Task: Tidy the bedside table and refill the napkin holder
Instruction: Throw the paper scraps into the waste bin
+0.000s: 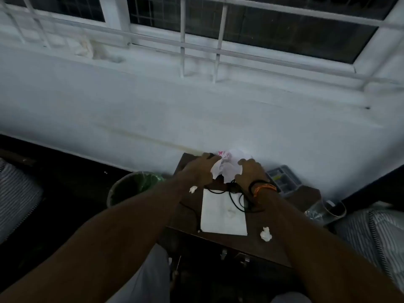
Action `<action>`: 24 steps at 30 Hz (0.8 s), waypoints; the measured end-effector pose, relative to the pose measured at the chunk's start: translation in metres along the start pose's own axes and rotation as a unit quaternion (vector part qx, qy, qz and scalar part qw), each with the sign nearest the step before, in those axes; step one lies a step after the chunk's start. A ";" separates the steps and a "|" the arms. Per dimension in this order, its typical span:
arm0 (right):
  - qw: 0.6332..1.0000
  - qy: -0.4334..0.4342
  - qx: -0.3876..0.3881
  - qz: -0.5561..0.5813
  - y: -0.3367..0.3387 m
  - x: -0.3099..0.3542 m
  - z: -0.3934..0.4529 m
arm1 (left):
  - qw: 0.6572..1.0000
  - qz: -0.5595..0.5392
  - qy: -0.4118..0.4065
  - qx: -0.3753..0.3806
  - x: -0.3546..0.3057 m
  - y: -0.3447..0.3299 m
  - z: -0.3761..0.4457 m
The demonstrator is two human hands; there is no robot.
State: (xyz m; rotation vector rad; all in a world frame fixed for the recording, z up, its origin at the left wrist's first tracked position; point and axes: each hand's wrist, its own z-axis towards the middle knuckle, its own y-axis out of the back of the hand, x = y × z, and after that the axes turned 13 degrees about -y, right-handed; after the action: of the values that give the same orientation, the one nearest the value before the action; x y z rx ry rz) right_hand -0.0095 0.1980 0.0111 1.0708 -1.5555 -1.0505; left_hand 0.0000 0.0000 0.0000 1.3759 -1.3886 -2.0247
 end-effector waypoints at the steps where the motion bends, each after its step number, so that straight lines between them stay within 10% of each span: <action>1: 1.000 -0.003 0.003 -0.002 -0.001 -0.001 0.008 | 1.000 -0.004 0.008 -0.005 -0.003 0.000 0.004; 11: 0.993 -0.071 0.085 -0.028 -0.019 0.006 0.073 | 0.995 -0.070 0.053 -0.050 0.028 -0.034 0.039; 24: 0.995 -0.009 -0.103 -0.016 -0.003 0.023 0.054 | 0.973 -0.161 0.094 -0.133 0.025 -0.018 0.042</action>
State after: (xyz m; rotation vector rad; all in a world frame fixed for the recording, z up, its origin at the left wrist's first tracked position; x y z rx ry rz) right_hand -0.0655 0.1821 0.0034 0.9491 -1.4139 -1.2157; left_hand -0.0432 0.0136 -0.0261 1.6985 -0.8208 -2.1123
